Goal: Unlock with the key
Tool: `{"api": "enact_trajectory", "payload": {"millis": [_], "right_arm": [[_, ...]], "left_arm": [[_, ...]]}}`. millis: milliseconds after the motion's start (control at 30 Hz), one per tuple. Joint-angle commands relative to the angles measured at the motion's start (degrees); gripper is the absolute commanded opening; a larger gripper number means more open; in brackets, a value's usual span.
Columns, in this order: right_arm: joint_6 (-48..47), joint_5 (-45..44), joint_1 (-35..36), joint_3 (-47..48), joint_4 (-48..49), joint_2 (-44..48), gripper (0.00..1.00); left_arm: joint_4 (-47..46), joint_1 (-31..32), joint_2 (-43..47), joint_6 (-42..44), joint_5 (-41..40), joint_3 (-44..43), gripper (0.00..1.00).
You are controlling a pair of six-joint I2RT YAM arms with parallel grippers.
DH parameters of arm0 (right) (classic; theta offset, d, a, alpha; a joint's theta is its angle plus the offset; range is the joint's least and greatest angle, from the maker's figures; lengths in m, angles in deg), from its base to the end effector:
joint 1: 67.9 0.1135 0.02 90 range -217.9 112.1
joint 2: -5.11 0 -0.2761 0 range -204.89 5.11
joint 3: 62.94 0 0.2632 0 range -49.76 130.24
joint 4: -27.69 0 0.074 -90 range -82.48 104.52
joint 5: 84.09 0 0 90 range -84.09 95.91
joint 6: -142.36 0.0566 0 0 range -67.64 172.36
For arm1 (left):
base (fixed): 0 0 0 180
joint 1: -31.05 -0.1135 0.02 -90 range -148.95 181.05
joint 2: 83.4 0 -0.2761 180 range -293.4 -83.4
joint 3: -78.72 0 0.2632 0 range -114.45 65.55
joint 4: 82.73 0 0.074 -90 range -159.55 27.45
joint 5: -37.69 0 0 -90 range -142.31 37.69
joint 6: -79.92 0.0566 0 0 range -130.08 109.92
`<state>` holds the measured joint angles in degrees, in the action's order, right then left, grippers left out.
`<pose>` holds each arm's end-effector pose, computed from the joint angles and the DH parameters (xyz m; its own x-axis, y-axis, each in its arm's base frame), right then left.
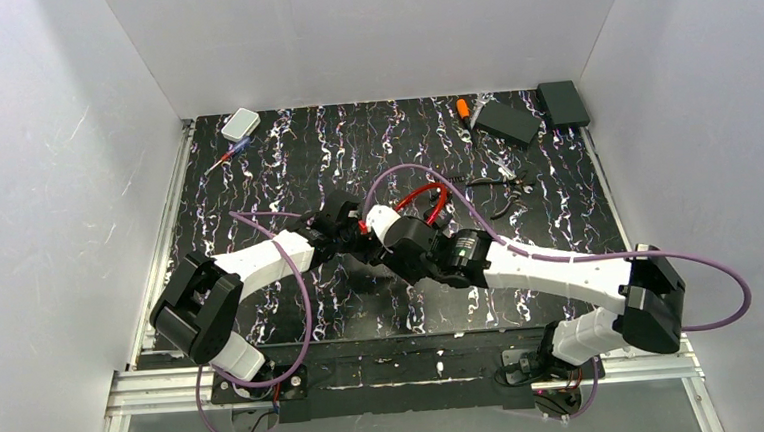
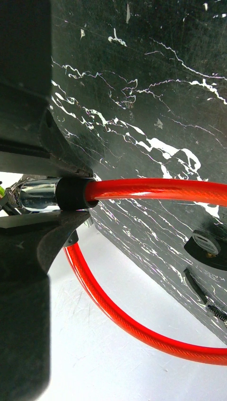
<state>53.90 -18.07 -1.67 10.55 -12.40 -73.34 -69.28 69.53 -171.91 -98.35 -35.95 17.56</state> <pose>0.1483 0.2797 0.2723 -0.3045 -0.6305 -0.7140 -0.7125 0.6482 -0.2685 0.2592 -0.2264 0.1847 -0.7791 -0.6059 0.1611 -0.4882 0.4251 -0.7622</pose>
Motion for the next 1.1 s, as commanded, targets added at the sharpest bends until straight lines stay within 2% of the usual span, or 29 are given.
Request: {"api": "enact_trajectory", "payload": {"millis": [0,467,933,967,1067], "right_arm": [[-1.35,-2.58,0.47,2.37,1.21,-1.70,0.55],[-1.43,-5.10,0.65,1.52,2.77,-3.41,0.44],[-0.62,-5.96,0.65,0.88,2.22,-4.35,0.49],[-0.51,-6.06,0.65,0.87,2.22,-4.29,0.47],[-0.45,-6.17,0.65,0.61,2.42,-3.93,0.30]], "left_arm": [[-0.62,-0.14,2.44,0.55,0.95,-0.96,0.00],[-0.62,-0.08,2.74,0.47,1.04,-0.75,0.00],[-0.62,-0.08,3.11,0.38,0.87,-0.53,0.00],[-0.58,-0.08,3.14,0.38,0.87,-0.48,0.00],[-0.62,-0.07,3.20,0.38,0.85,-0.45,0.00]]}}
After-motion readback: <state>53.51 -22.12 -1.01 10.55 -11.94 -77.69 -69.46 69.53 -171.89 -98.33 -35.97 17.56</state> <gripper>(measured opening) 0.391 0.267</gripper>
